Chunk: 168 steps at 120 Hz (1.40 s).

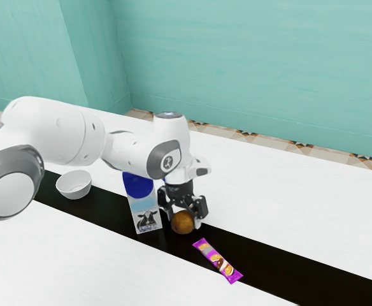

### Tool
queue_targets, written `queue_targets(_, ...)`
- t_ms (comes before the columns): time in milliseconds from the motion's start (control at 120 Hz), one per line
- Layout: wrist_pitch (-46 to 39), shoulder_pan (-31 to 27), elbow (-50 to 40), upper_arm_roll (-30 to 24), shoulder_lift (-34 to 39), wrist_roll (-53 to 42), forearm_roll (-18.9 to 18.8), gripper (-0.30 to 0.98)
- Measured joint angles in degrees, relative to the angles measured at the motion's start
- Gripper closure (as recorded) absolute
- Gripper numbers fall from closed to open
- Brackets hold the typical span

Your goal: Place the pear in the bowl.

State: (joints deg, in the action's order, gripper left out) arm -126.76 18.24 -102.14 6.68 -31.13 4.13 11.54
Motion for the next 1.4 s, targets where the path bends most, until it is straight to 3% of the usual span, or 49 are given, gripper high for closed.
queue_targets(92, -0.1, 0.0, 0.0, 0.0, -0.2, 1.3, 0.1, 0.03)
queue_targets(350, -0.1, 0.3, 0.1, 0.0, 0.4, 4.1, -0.1, 0.29)
queue_targets(592, 1.0, 2.3, 0.0, 0.0, 8.2, 6.4, -1.4, 0.35)
queue_targets(717, 3.4, 3.3, 0.3, 0.1, 16.4, 7.4, -4.7, 0.39)
queue_targets(867, 8.4, 2.4, 1.2, 0.0, 26.7, 8.3, -11.4, 0.43)
queue_targets(1042, 14.2, -3.3, 2.1, -0.2, 30.7, 7.8, -16.8, 0.44)
queue_targets(1192, 16.4, -8.3, 1.9, 1.4, 28.2, 7.1, -18.8, 0.45)
queue_targets(1342, 17.4, -22.7, 2.1, 1.8, 21.2, 6.4, -19.6, 0.48)
queue_targets(1400, 17.3, -25.2, 2.2, 1.9, 18.6, 6.2, -19.8, 0.48)
